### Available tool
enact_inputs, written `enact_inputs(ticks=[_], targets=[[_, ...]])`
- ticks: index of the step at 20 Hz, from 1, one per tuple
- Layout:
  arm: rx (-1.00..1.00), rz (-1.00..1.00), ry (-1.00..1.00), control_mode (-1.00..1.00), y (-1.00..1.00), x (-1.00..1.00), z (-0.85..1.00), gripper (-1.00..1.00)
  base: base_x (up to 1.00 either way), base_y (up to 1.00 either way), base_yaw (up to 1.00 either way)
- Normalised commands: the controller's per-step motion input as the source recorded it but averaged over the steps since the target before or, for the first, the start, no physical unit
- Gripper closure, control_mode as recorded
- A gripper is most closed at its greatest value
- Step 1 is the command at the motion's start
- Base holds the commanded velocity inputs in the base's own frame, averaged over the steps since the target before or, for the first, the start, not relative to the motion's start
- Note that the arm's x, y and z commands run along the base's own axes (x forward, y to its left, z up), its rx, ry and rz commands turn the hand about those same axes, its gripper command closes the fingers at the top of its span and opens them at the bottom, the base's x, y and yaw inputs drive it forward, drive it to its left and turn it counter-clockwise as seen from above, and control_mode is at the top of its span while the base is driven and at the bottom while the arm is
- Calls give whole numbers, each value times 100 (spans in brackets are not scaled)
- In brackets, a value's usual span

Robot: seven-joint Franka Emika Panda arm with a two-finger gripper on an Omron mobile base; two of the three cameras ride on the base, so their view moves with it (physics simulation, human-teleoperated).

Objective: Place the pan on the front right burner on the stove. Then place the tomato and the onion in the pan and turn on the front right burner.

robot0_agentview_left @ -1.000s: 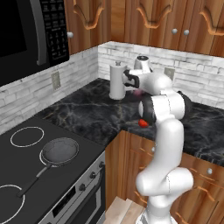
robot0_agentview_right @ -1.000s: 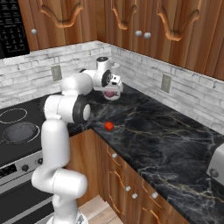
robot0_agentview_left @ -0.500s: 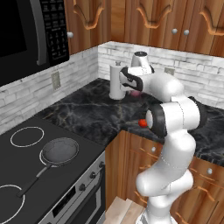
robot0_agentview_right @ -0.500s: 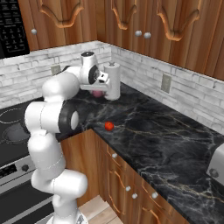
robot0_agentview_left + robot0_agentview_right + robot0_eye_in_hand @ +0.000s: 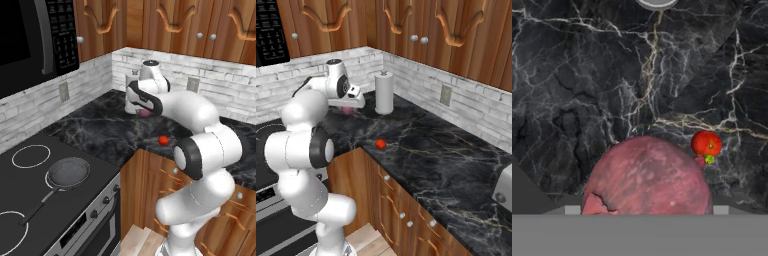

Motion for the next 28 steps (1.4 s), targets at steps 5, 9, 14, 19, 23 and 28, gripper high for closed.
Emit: enact_inputs(ticks=[5,9,14,19,23,28], targets=[[3,0,10,-100,73,-44,16,100,0,0,0],[3,2,11,-100,73,-32,1,100,0,0,0],[0,6,10,-100,81,-22,0,100,0,0,0],[0,7,9,-100,76,-24,-2,100,0,0,0],[0,7,4,-100,69,-37,-20,100,0,0,0],[0,9,3,-100,63,-43,-37,100,0,0,0]])
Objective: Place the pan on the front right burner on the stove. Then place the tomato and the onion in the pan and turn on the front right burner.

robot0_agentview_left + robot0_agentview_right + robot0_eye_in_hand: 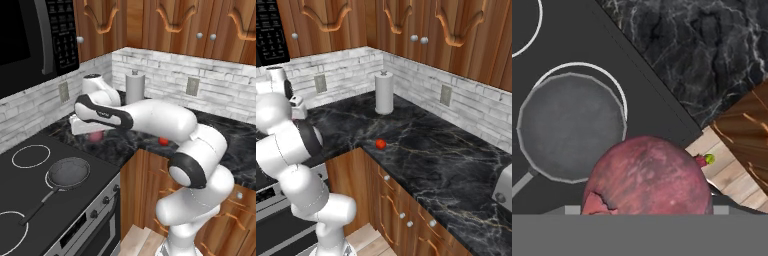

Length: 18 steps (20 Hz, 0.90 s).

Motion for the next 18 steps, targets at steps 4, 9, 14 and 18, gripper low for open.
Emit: enact_inputs(ticks=[4,9,14,18], targets=[[0,7,0,-100,50,-18,-39,100,0,0,0],[0,6,0,-100,45,0,-30,100,0,0,0],[0,7,0,-100,41,0,-34,100,0,0,0],[0,4,0,-100,28,0,-42,100,0,0,0]])
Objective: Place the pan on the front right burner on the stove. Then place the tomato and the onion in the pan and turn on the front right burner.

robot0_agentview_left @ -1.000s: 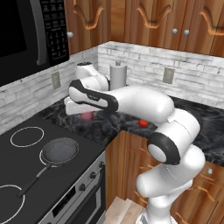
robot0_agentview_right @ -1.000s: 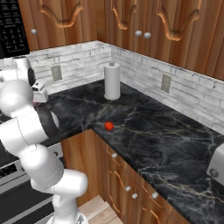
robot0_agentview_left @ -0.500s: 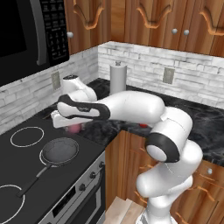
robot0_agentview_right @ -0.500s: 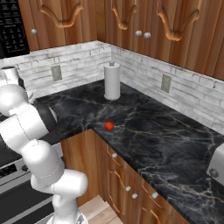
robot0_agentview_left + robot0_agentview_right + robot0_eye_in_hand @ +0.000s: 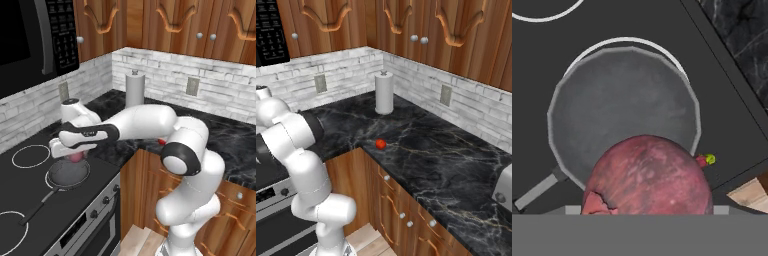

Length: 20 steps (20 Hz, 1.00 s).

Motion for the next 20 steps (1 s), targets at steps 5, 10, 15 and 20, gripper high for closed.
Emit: enact_inputs(ticks=[5,10,15,20], targets=[[0,2,0,-100,11,0,-46,100,0,0,0],[0,0,0,-100,6,3,-30,100,0,0,0],[0,0,0,-100,2,4,-30,100,0,0,0],[0,0,0,-100,1,10,-23,100,0,0,0]])
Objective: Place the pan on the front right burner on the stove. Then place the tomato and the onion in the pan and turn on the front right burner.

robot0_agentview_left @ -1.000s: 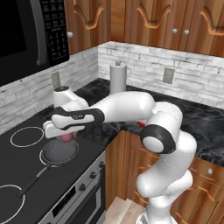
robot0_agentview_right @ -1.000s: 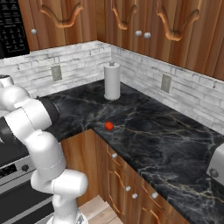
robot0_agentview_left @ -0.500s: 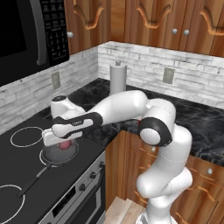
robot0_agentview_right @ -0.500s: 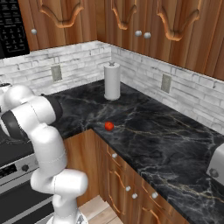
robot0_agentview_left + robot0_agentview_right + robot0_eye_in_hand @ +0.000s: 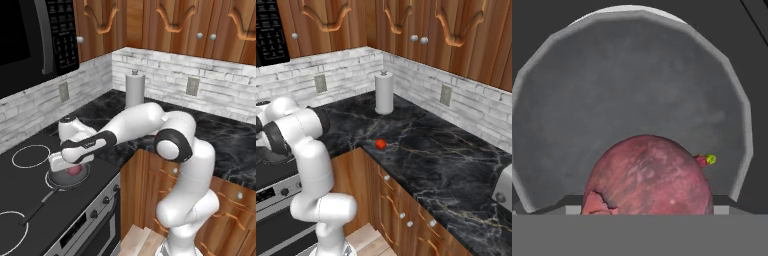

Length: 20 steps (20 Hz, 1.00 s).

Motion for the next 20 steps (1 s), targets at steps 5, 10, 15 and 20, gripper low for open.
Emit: enact_inputs(ticks=[5,10,15,20], targets=[[0,0,0,-100,9,23,-12,100,0,0,0],[0,0,0,-100,17,29,-11,100,0,0,0],[0,0,0,-100,19,9,-15,100,0,0,0],[0,0,0,-100,11,-9,-5,-100,0,0,0]])
